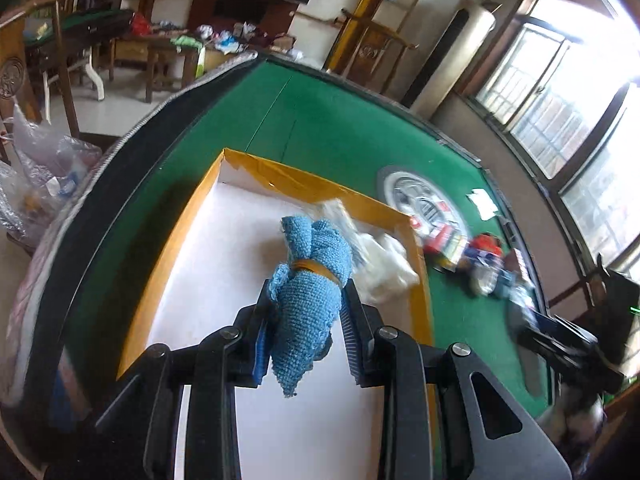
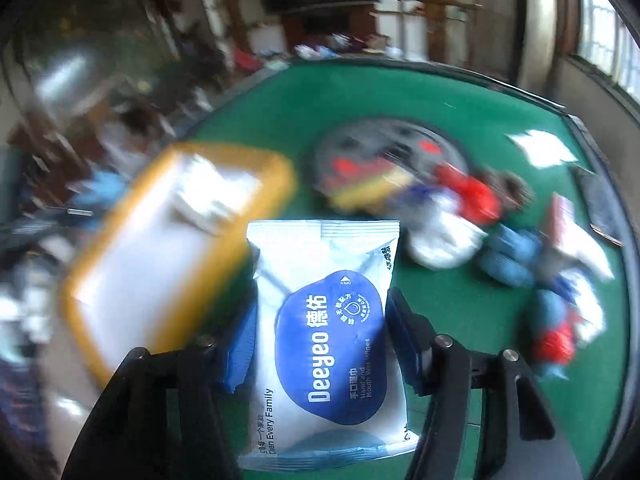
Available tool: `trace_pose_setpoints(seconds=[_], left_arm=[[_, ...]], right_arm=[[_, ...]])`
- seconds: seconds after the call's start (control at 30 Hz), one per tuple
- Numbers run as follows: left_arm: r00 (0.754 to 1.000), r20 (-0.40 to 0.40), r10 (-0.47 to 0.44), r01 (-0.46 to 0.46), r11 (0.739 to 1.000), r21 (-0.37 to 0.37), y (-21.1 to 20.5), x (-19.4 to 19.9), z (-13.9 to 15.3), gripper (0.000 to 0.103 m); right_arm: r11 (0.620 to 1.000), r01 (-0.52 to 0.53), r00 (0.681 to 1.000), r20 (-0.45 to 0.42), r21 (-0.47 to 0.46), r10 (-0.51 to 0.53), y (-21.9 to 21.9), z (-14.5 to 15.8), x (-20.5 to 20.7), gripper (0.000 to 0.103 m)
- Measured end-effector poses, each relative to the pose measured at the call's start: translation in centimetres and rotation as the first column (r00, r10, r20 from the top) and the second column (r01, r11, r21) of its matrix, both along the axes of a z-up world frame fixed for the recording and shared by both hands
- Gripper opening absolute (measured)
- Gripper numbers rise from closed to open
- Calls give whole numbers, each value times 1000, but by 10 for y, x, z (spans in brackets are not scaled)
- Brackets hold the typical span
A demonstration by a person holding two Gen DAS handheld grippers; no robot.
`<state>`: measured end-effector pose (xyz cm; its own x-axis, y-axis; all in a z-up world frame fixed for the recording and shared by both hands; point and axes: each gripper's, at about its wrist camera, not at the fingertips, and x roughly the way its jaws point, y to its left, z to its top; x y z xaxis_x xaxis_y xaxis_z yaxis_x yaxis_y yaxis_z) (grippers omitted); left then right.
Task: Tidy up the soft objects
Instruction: 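Place the blue cloth in the tray with the left gripper while the right carries the Deeyeo wipes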
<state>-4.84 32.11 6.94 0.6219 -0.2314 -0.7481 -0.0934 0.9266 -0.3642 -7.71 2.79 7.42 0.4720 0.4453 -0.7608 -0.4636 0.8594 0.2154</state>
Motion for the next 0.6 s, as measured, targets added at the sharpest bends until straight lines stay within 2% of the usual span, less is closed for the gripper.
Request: trace_pose_setpoints(seconds=[0.1,0.17,0.23,0.27,0.37,0.43,0.53,0.6], left_arm=[[999,-26,36,-36,999,23,9,31,-19,30],[997,-49,67,-67,998,21,19,43,-32,35],[990,-87,114,-117,993,-29,35,49,-46,35],[990,-82,114,-119,991,-60,40,48,-46,35],[991,-65,118,-124,988,-97,46,36,-41,37],[984,-62,165,-170,980,-100,53,20,-37,38],[977,-12,212,-211,965,-154,64,-8,-29,47],[969,22,248,-241,957,-162,70,-27,-25,48]], right_arm=[[985,-83,993,-72,151,95,38,9,7,56],[973,-121,985,-94,194,142,67,8,15,56],[967,-135,979,-122,216,164,93,0,26,56],[960,-138,971,-156,242,179,104,-7,33,56],[925,-149,939,-243,350,243,130,-23,40,56],[905,-151,915,-290,398,280,147,-36,46,56],[909,-138,910,-312,393,273,162,-47,53,56],[923,-121,915,-320,364,246,172,-51,57,56]])
